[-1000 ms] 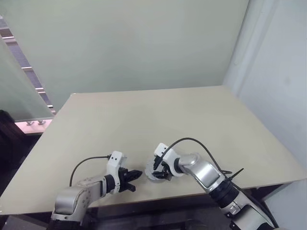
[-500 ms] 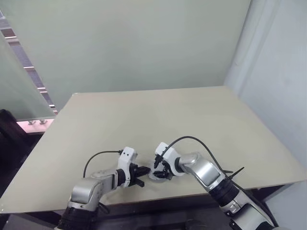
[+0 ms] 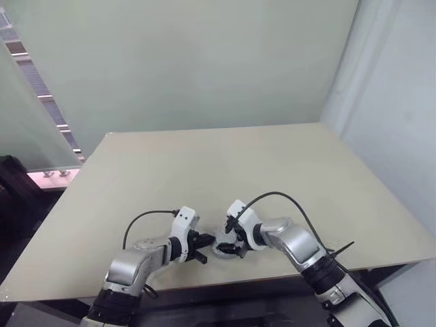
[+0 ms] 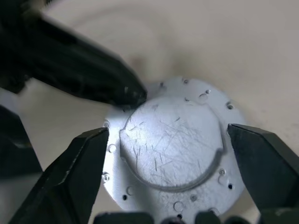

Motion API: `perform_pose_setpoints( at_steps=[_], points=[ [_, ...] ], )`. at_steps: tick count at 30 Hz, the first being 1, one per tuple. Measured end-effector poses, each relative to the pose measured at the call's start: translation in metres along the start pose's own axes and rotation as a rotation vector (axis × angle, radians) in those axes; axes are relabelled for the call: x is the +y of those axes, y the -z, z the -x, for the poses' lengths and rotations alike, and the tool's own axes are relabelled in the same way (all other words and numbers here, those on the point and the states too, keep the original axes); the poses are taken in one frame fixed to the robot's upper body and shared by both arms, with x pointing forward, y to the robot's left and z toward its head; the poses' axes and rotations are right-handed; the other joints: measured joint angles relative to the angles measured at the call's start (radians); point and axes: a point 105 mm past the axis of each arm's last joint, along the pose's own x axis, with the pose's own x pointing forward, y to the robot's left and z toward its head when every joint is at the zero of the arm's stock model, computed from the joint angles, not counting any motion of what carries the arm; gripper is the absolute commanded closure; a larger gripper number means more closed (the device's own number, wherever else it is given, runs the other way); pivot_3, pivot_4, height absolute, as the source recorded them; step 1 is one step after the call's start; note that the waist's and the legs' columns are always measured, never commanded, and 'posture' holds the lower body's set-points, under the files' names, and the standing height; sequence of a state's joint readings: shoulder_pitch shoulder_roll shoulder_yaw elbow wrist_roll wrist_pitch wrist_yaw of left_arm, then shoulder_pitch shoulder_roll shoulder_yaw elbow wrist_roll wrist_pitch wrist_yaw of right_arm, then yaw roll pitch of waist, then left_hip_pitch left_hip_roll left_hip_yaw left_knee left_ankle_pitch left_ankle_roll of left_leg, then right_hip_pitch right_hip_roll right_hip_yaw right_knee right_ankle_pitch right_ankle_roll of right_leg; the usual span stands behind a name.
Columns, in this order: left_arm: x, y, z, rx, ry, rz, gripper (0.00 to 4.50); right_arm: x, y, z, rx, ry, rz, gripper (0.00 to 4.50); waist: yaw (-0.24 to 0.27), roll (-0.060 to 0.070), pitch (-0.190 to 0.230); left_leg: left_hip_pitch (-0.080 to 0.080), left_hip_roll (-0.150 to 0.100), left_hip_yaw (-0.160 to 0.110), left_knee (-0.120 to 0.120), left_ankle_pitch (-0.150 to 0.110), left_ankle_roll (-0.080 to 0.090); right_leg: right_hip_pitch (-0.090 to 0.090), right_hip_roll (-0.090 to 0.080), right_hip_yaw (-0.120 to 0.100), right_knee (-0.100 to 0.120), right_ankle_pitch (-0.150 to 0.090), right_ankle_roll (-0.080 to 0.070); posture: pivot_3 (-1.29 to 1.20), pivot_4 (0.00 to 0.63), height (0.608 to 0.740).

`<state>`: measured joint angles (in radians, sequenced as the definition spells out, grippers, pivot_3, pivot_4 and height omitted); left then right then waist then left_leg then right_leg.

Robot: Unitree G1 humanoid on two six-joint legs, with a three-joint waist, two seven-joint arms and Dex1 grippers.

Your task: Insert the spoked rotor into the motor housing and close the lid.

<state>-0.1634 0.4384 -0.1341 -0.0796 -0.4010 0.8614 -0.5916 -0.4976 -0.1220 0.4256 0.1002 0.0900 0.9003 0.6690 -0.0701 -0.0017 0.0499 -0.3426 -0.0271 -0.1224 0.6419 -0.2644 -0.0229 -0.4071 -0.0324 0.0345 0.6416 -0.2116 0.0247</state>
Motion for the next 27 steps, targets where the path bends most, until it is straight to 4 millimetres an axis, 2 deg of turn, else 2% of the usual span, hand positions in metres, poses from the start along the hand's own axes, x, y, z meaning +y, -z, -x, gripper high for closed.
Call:
perform_pose_setpoints(
  at_steps=[4, 8, 11, 14, 21, 27],
  points=[
    [0.0, 0.0, 0.0, 0.003, 0.005, -0.003, 4.5, -0.009, -0.01, 0.009, -0.075, 0.008, -0.138, 0.03, 0.002, 0.0, 0.0, 0.0, 0.0, 0.0, -0.001, 0.0, 0.0, 0.0, 0.0, 0.0, 0.0, 0.0, 0.0, 0.0, 0.0, 0.74],
    [-0.001, 0.0, -0.001, 0.004, 0.008, -0.005, 4.5, -0.03, -0.018, 0.024, -0.149, 0.056, -0.325, 0.03, 0.005, 0.0, 0.0, 0.0, 0.0, 0.0, -0.001, 0.0, 0.0, 0.0, 0.0, 0.0, 0.0, 0.0, 0.0, 0.0, 0.0, 0.74],
    [-0.001, -0.001, -0.001, 0.007, 0.009, -0.005, 4.5, -0.045, -0.015, 0.036, -0.162, 0.094, -0.462, 0.03, 0.006, 0.0, 0.0, 0.0, -0.001, 0.0, -0.001, 0.0, 0.001, 0.0, 0.0, 0.0, 0.0, 0.0, 0.0, 0.0, 0.0, 0.74],
    [-0.002, -0.001, -0.001, 0.009, 0.011, -0.007, 4.5, -0.053, 0.001, 0.041, -0.12, 0.103, -0.602, 0.03, 0.007, 0.001, 0.0, 0.0, -0.001, 0.0, -0.003, 0.0, 0.001, -0.001, 0.0, 0.0, 0.0, 0.0, 0.0, 0.0, 0.0, 0.74],
    [-0.002, -0.001, -0.001, 0.015, 0.013, -0.014, 4.5, -0.041, 0.028, 0.033, -0.047, -0.014, -0.873, 0.03, 0.008, 0.003, 0.0, 0.0, -0.001, 0.001, -0.003, 0.0, 0.001, -0.001, 0.0, 0.001, 0.0, 0.0, 0.0, 0.0, 0.0, 0.74],
    [-0.002, -0.001, -0.001, 0.019, 0.011, -0.017, 4.5, -0.033, 0.034, 0.026, -0.066, -0.102, -1.019, 0.03, 0.008, 0.003, 0.0, 0.0, -0.001, 0.001, -0.003, 0.0, 0.001, -0.001, 0.0, 0.001, 0.0, 0.0, 0.0, 0.0, 0.0, 0.74]
  ],
)
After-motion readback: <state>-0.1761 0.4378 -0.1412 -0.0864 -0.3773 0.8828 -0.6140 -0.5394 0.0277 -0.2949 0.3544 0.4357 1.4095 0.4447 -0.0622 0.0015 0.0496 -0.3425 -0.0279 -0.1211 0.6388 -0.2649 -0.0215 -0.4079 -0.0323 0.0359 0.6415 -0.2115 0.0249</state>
